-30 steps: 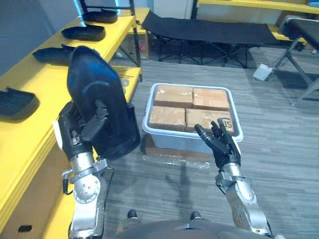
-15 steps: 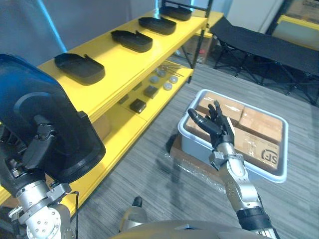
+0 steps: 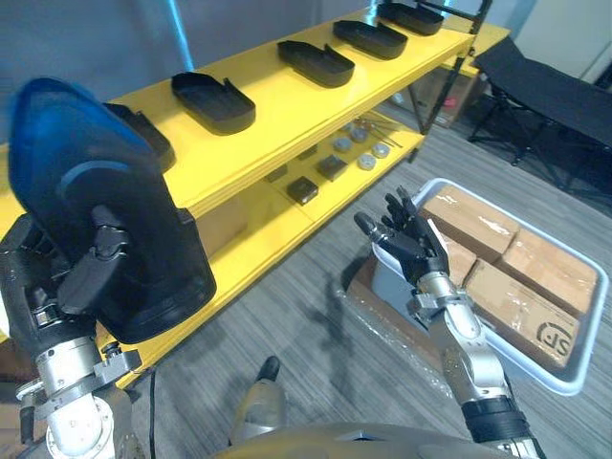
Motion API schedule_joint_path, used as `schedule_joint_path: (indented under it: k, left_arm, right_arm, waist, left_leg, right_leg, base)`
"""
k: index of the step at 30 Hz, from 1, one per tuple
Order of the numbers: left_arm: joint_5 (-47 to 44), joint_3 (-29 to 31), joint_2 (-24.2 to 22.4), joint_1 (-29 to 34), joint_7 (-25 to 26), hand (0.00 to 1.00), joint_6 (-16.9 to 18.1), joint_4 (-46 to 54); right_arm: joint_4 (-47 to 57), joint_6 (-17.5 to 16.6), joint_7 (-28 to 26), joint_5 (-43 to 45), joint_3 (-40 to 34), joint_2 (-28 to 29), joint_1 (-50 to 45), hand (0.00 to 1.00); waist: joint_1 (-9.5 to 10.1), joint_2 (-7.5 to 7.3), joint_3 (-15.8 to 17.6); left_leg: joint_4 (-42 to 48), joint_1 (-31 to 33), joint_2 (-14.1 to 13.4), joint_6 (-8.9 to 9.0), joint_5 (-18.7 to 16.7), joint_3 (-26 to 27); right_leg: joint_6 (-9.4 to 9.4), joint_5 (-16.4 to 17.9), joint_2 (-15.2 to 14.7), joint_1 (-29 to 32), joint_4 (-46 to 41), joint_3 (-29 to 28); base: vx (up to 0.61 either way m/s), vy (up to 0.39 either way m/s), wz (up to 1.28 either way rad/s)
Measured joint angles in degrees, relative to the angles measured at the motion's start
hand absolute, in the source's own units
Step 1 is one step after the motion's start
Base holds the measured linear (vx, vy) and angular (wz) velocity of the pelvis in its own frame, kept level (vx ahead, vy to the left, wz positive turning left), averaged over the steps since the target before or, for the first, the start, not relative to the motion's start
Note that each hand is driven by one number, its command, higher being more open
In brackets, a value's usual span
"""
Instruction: Walk over and take three plastic housings, then place them on the shelf
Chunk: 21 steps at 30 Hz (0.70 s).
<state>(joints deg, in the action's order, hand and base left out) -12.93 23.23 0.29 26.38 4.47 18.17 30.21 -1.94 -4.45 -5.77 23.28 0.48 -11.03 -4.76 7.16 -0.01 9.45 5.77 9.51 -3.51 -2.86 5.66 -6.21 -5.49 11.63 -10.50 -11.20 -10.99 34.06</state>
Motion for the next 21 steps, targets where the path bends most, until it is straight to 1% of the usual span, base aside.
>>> schedule_joint_path:
  k: [1, 2, 3, 4, 5, 6, 7, 10, 11, 13, 14, 15, 16, 17, 18, 19, 20, 21]
  left_arm:
    - [-0.22, -0.86, 0.07, -0.18, -0.85, 0.0, 0.55, -0.32]
    - [-0.31, -1.2, 0.09, -0.17, -1.15, 0.0, 0.61, -0.52]
    - [-0.44, -2.32, 0.02, -0.01, -1.28, 0.0, 0.6, -0.8]
    - [-0.51, -2.84, -0.11, 0.46, -1.03, 0.0, 0.61, -0.78]
    - [-0.51, -2.83, -0.1, 0.73, -0.76, 0.0, 0.6, -0.78]
    - [-0.53, -2.76, -0.12, 1.14, -0.27, 0.0, 0.6, -0.79]
    - [-0.62, -2.73, -0.21, 1.22, 0.24, 0.0, 0.59, -0.84]
    - [-0.79, -2.62, -0.32, 1.2, 0.41, 0.0, 0.59, -0.88]
    - [-0.78, -2.58, -0.3, 1.16, 0.26, 0.0, 0.6, -0.88]
    - [-0.76, -2.58, -0.29, 1.13, 0.12, 0.0, 0.6, -0.91]
    - [-0.72, -2.58, -0.29, 0.84, -0.56, 0.0, 0.6, -0.94]
    - [-0.73, -2.58, -0.29, 0.74, -0.76, 0.0, 0.6, -0.94]
    - [-0.69, -2.58, -0.23, 0.14, -1.35, 0.0, 0.6, -0.94]
    - [-0.66, -2.57, -0.22, -0.2, -1.59, 0.0, 0.6, -0.94]
    - [-0.64, -2.33, -0.14, -1.11, -2.16, 0.0, 0.6, -0.94]
    - [-0.65, -1.93, 0.39, -2.16, -2.58, 0.0, 0.6, -0.92]
    - [-0.64, -1.81, 0.8, -2.66, -2.82, 0.0, 0.6, -0.92]
    - [-0.5, -1.89, 1.01, -4.34, -3.23, 0.0, 0.61, -1.29]
  right_arm:
    - [0.0, -0.28, -0.04, -0.37, -1.13, -0.07, -1.51, 1.0]
    - [0.0, -0.45, -0.01, -0.46, -1.56, -0.07, -2.26, 1.0]
    - [0.0, -1.11, 0.05, -0.47, -2.36, -0.17, -3.67, 1.0]
    - [-0.16, -1.48, 0.11, -0.52, -2.51, -0.29, -3.95, 1.0]
    - [-0.25, -1.6, 0.1, -0.52, -2.31, -0.15, -3.85, 1.0]
    - [-0.72, -2.25, 0.03, -0.49, -1.53, 0.29, -3.62, 1.0]
    - [-0.85, -2.49, -0.06, -0.47, -0.72, 0.39, -3.39, 1.0]
    - [-1.09, -2.53, -0.39, -0.26, 0.21, 0.72, -2.13, 1.0]
    - [-2.36, -2.59, -1.11, 0.21, 0.81, 1.3, -0.39, 1.0]
    - [-2.56, -2.64, -1.13, 0.23, 1.41, 2.08, 0.33, 1.0]
    - [-2.56, -2.75, -1.13, 0.21, 2.02, 2.61, 0.62, 1.0]
    - [-2.56, -2.77, -1.13, 0.21, 2.13, 2.7, 0.65, 1.0]
    - [-2.56, -2.82, -1.0, 0.19, 2.35, 3.21, 0.68, 1.0]
    - [-2.6, -2.82, -0.92, 0.22, 2.36, 3.53, 0.68, 1.0]
    - [-2.6, -2.81, -0.62, 0.38, 2.22, 4.31, 0.67, 1.0]
    - [-2.66, -2.66, -0.42, 1.88, 2.19, 5.01, 0.61, 1.0]
    - [-2.69, -2.6, -0.36, 2.62, 2.13, 5.29, 0.45, 1.0]
    - [-2.65, -2.6, -0.41, 3.07, 1.62, 5.19, 0.34, 1.0]
  waist:
    - [-0.69, 0.91, 0.65]
    - [-1.02, 1.32, 0.95]
    - [-1.14, 2.24, 1.15]
    - [-0.7, 3.3, 1.29]
    - [-0.45, 3.62, 1.33]
    - [-0.15, 3.66, 1.36]
    - [0.17, 3.23, 1.55]
    - [0.42, 2.31, 2.01]
    - [0.5, 1.59, 2.45]
    - [0.47, 1.21, 2.65]
    - [0.4, 0.95, 2.75]
    - [0.42, 0.89, 2.79]
    - [0.42, 0.59, 2.88]
    - [0.44, 0.39, 2.85]
    - [0.47, -0.23, 2.87]
    - [0.45, -1.45, 2.62]
    - [0.39, -2.08, 2.48]
    - [-0.05, -1.94, 2.38]
  left_leg:
    - [0.53, 0.36, -2.65, -0.27, 0.18, 7.5]
    - [0.64, 0.43, -3.65, -0.05, 0.34, 10.37]
    - [0.15, 0.37, -4.59, 0.78, 0.92, 13.67]
    - [-0.65, 0.39, -4.77, 2.22, 2.31, 14.04]
    - [-0.88, 0.38, -4.81, 2.44, 3.1, 14.14]
    - [-0.84, 0.3, -4.84, 2.72, 3.82, 14.74]
    - [-0.48, 0.05, -4.59, 3.04, 3.92, 15.39]
    - [0.99, 0.18, -4.0, 3.72, 3.36, 16.02]
    - [2.79, 0.31, -3.92, 4.07, 2.06, 16.8]
    - [5.23, 0.8, -3.92, 4.16, 0.39, 17.03]
    - [7.97, 1.4, -3.91, 4.09, -1.44, 17.0]
    - [8.53, 1.5, -3.88, 3.99, -1.86, 17.01]
    - [10.47, 1.86, -3.65, 3.96, -3.26, 16.95]
    - [11.26, 2.05, -3.43, 3.91, -3.89, 16.9]
    - [12.43, 2.15, -2.69, 3.91, -5.17, 16.87]
    - [13.57, 2.31, -1.48, 2.68, -6.44, 17.01]
    - [14.32, 2.26, -0.67, 2.29, -7.33, 17.11]
    - [15.39, 2.4, -0.06, 3.03, -9.04, 16.48]
  right_leg:
    - [-0.57, -0.39, 0.36, -1.85, 0.2, 3.1]
    - [-0.63, -0.32, 0.36, -2.42, 0.16, 4.6]
    - [-0.84, -0.04, 0.15, -3.02, 0.08, 6.65]
    - [-0.95, 0.94, 0.08, -2.72, -0.5, 6.99]
    - [-1.06, 1.34, 0.04, -2.37, -0.98, 6.45]
    - [-1.25, 2.28, 0.01, -1.68, -1.98, 4.52]
    - [-0.99, 2.8, -0.26, -1.33, -2.69, 2.71]
    - [-0.96, 2.96, -1.33, -1.06, -3.66, 1.53]
    - [-1.0, 3.0, -1.95, -1.04, -3.98, 0.69]
    - [-1.19, 3.11, -2.32, -1.45, -4.01, 0.39]
    - [-1.44, 3.27, -2.67, -2.14, -4.0, 0.42]
    - [-1.56, 3.33, -2.76, -2.31, -4.0, 0.43]
    - [-2.02, 3.62, -3.25, -3.07, -4.02, 0.71]
    - [-2.16, 3.8, -3.59, -3.33, -4.08, 0.9]
    - [-2.24, 4.19, -4.66, -4.02, -4.01, 1.46]
    - [-2.4, 4.45, -5.92, -4.64, -3.81, 2.05]
    - [-2.45, 4.47, -6.58, -5.16, -3.88, 2.42]
    - [-0.82, 3.75, -7.81, -4.41, -9.77, 1.36]
  base:
    - [-0.05, -0.038, 1.29]
    - [-0.06, -0.028, 1.23]
    - [-0.05, 0.01, 0.83]
    - [-0.05, 0.022, 0.57]
    - [-0.04, 0.051, 0.17]
    - [-0.03, 0.062, 0.02]
    - [-0.02, 0.051, -0.02]
    - [0.03, 0.04, -0.1]
    - [0.04, 0.038, -0.17]
    - [0.05, 0.034, -0.13]
    - [0.04, 0.027, -0.03]
    - [0.07, 0.057, 0.03]
    - [0.05, 0.049, 0.05]
    - [0.09, 0.093, 0.12]
    - [0.1, 0.109, 0.16]
    - [0.13, 0.119, 0.18]
    - [0.19, 0.114, 0.24]
    - [0.19, 0.1, 0.51]
